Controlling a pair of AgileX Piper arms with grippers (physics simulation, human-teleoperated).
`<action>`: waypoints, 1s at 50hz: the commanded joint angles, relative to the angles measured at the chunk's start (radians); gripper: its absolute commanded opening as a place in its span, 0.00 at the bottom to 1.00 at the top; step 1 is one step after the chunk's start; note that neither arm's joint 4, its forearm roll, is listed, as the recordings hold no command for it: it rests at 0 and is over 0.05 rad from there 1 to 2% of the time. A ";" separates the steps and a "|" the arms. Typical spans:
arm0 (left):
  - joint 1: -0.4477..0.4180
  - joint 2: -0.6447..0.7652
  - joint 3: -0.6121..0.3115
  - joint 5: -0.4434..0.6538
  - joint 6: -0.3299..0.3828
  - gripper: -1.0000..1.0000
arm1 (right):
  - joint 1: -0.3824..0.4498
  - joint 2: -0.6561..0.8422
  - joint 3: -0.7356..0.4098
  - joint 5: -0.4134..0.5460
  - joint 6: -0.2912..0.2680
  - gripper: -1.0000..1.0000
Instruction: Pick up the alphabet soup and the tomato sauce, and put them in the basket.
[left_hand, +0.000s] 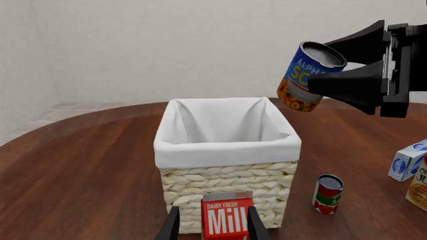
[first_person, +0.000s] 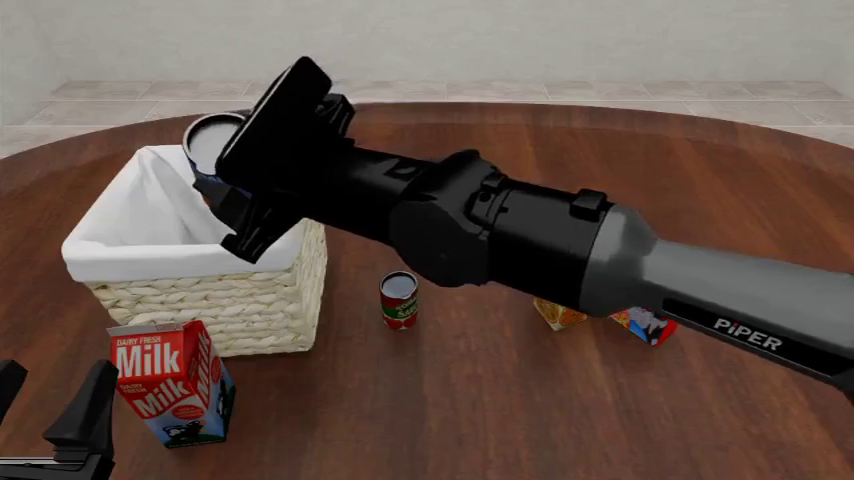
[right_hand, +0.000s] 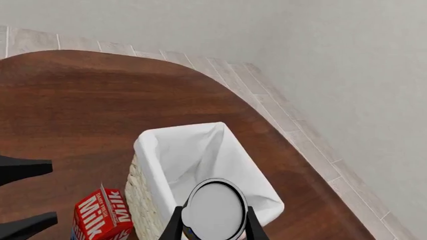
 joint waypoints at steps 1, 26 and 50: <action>0.000 0.000 0.000 0.000 0.000 1.00 | 0.000 0.029 -0.051 0.005 0.013 0.00; 0.000 0.000 0.000 0.000 0.000 1.00 | -0.016 0.116 -0.152 0.023 0.009 0.00; 0.000 0.000 0.000 0.000 0.000 1.00 | -0.024 0.182 -0.211 0.038 0.002 0.00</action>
